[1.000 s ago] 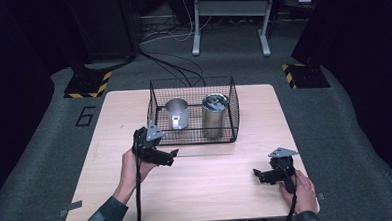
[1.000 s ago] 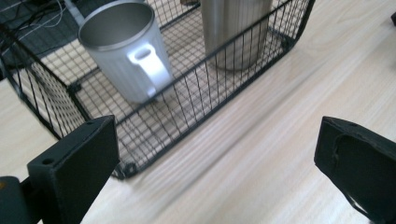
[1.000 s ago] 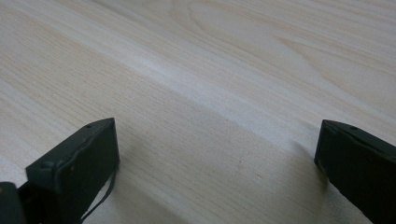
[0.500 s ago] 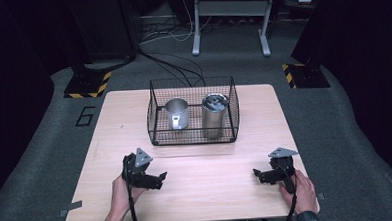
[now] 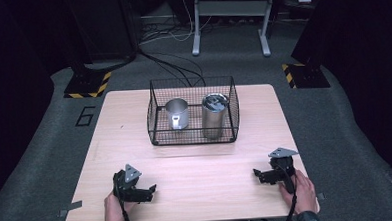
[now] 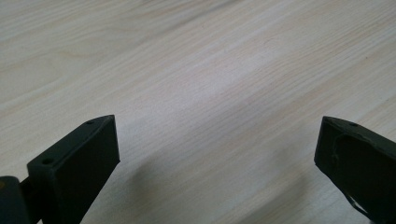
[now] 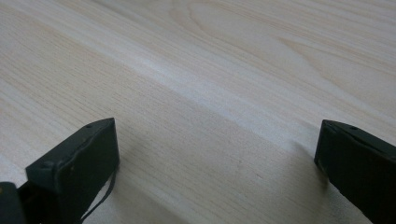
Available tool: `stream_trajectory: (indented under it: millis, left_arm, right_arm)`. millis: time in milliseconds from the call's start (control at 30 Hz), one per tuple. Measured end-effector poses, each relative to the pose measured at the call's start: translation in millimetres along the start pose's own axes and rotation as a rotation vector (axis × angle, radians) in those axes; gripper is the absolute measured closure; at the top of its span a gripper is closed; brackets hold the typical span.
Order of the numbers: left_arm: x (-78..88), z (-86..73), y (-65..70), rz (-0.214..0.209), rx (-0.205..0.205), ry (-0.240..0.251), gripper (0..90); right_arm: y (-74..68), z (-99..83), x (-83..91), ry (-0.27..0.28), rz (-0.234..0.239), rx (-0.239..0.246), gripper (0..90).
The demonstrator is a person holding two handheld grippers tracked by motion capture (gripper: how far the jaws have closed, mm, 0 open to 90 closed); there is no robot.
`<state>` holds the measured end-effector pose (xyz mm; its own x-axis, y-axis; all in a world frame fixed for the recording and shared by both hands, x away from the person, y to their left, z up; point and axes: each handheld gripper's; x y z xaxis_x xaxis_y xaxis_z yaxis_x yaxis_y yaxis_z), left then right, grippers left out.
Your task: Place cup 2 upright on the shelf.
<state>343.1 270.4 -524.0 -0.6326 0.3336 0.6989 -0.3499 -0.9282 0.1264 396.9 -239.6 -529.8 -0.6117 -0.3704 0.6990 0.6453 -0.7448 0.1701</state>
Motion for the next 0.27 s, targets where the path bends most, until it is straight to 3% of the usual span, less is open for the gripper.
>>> stream_trajectory:
  millis: [67, 100, 267]
  left_arm:
    - [-2.9, -3.5, -0.8, 0.014, 0.003, -0.005, 0.1]
    - [-3.7, -5.1, -1.9, 0.006, 0.008, 0.014, 0.1]
    - [-3.9, -5.1, -5.1, -0.004, 0.040, 0.002, 0.1]
  right_arm:
    - [0.0, 0.0, 0.0, 0.000, 0.000, -0.001, 0.0]
    - [0.0, 0.0, 0.0, 0.000, 0.000, 0.000, 0.0]
    - [0.0, 0.0, 0.0, -0.001, 0.000, -0.001, 0.0]
Point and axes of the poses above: each handheld gripper's, and its own axes: x roughly backward along the jaws, z roughly out of its top, y roughly to its right, and after that the axes turned 14 degrees about x, right-handed
